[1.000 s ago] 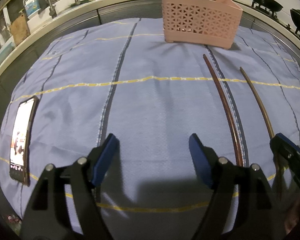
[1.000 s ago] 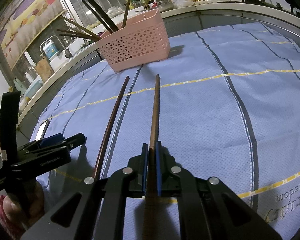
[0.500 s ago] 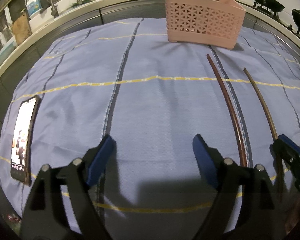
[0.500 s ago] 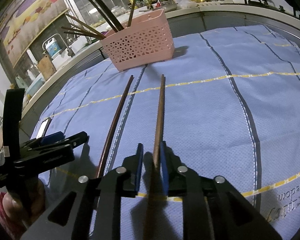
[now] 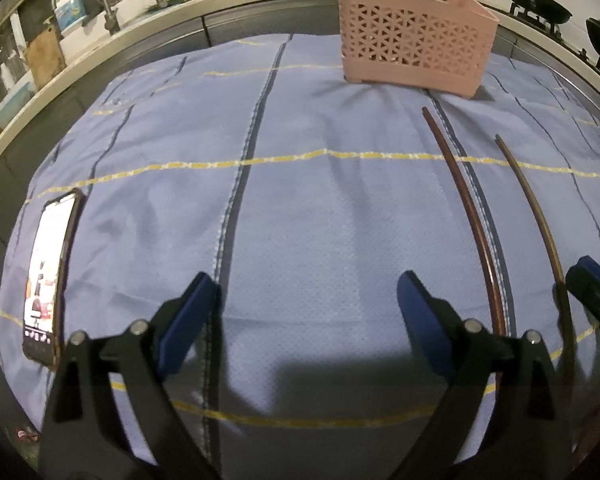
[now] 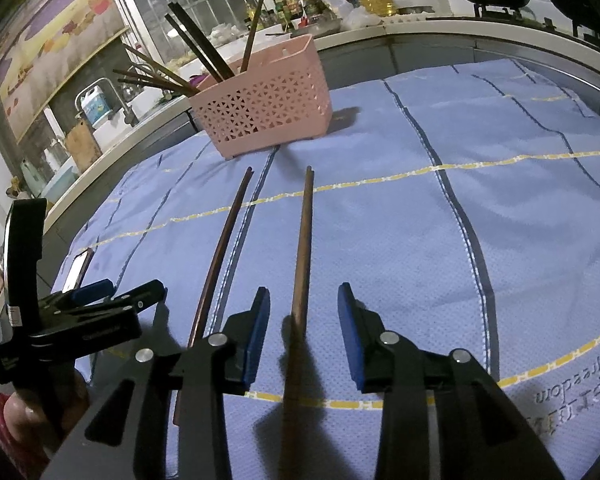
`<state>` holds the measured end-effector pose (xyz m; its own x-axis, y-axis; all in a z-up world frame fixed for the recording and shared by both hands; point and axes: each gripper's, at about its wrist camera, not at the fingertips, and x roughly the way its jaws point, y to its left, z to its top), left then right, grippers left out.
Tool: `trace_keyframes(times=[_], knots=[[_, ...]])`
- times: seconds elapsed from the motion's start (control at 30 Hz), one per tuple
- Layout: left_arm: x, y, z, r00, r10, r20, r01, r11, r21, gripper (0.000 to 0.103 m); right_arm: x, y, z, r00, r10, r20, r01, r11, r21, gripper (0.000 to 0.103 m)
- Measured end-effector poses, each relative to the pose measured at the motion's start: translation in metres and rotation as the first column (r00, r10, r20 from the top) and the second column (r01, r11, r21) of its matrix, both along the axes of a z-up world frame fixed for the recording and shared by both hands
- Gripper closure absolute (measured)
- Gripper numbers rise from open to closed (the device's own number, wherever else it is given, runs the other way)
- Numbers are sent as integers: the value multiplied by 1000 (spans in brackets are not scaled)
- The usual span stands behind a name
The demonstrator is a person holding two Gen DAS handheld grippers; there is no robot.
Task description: Organize utensils
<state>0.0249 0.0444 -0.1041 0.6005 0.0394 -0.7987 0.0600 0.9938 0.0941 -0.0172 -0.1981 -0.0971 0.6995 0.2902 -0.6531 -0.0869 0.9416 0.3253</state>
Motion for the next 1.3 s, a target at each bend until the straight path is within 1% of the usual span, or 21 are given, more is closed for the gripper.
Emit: trace_keyframes(times=[0.1, 0.17, 0.2, 0.87, 1.3], knots=[[1, 2, -1, 1000, 11, -7, -11, 1000, -4, 7, 0, 0, 0, 1000, 1, -4, -1, 1000, -1, 67], [3, 7, -3, 1000, 17, -23, -18, 999, -29, 5, 1, -1, -1, 1000, 3, -8, -3, 1000, -1, 67], [4, 9, -4, 999, 17, -33, -19, 999, -48, 5, 2, -1, -1, 1000, 3, -9, -3, 1000, -1, 67], [0, 7, -4, 999, -9, -31, 8, 999, -44, 5, 1, 1, -4, 1000, 5, -23, -6, 1000, -10, 67], [1, 6, -3, 999, -9, -36, 7, 999, -47, 5, 0, 3, -3, 1000, 5, -25, -5, 1000, -18, 65]])
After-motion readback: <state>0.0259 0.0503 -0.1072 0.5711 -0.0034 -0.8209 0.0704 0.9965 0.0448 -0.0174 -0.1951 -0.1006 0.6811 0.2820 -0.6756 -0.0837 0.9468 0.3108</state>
